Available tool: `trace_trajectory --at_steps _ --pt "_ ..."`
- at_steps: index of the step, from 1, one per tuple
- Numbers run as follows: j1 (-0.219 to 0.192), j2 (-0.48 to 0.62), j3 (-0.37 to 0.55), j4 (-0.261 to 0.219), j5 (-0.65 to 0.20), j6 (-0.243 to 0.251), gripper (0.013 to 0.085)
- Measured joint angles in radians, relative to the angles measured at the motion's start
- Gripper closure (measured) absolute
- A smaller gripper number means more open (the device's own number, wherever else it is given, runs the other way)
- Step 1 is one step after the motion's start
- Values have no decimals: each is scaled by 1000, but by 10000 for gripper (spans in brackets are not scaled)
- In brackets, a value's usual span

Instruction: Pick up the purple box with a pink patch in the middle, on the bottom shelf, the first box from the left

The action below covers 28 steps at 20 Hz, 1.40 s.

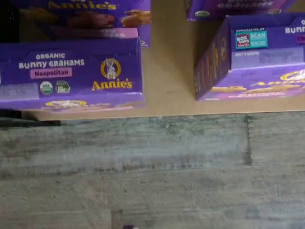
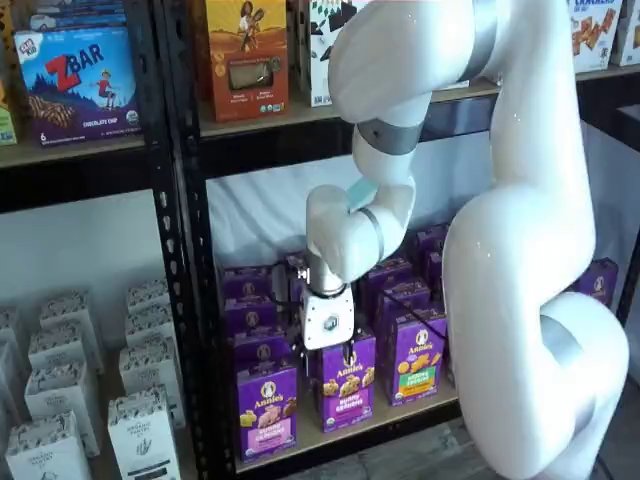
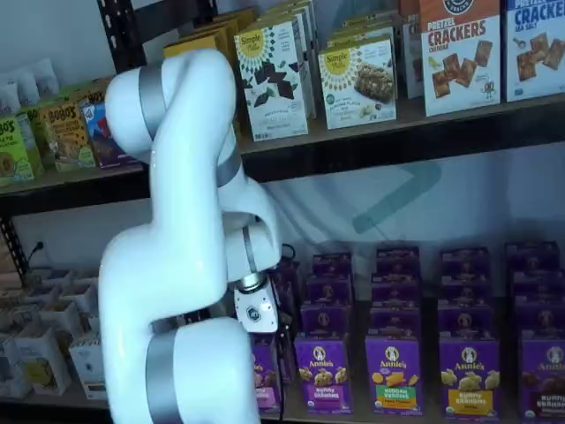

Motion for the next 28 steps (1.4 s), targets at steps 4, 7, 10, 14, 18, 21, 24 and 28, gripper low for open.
trace_trajectory --at_steps 4,7,10,14,18,21,24,28 --pt "3 35 -58 66 27 -61 130" --pt "2 63 -103 82 53 -76 130" --pt "0 84 -136 82 73 -78 130" --pt "0 113 -173 100 79 -94 130" --pt "2 138 -205 102 85 -94 130" --pt "7 154 -226 82 89 -72 130" --pt "12 167 -242 85 92 -69 130" --pt "19 181 -259 127 92 -101 130"
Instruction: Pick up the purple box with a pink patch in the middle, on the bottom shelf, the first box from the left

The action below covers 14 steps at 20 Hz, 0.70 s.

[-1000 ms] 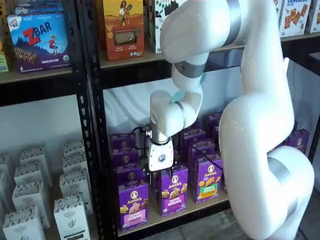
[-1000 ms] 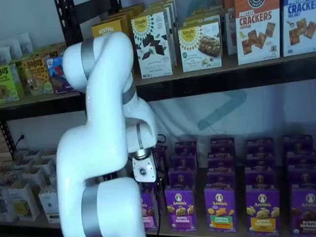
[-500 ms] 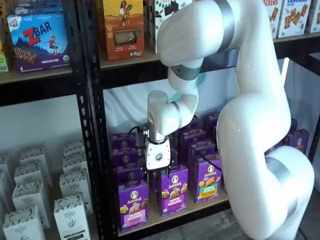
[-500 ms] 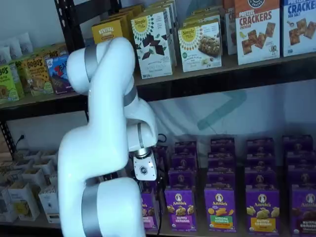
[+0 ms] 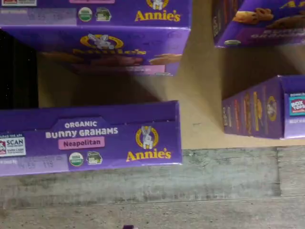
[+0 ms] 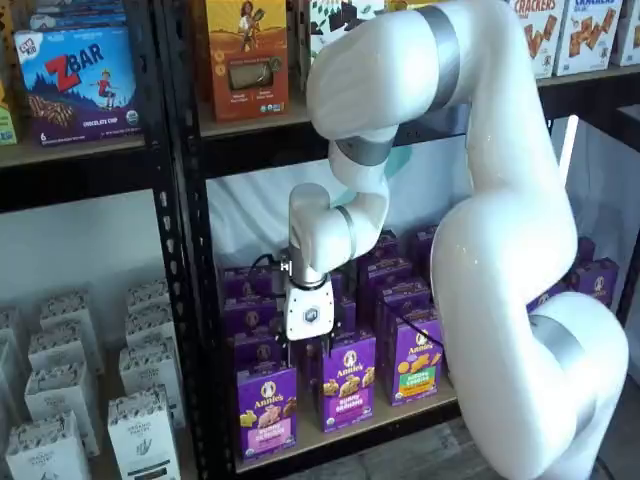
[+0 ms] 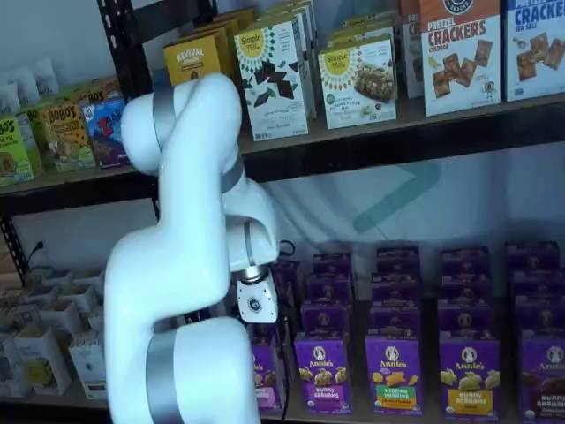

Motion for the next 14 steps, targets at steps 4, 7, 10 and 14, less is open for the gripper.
trace_trajectory --at_steps 4,7,10,14 --pt "4 14 -21 10 3 -6 130" --pt "6 26 -40 21 11 -13 130" --pt "8 38 -59 29 15 -18 130" --pt "10 49 -79 24 13 -12 130"
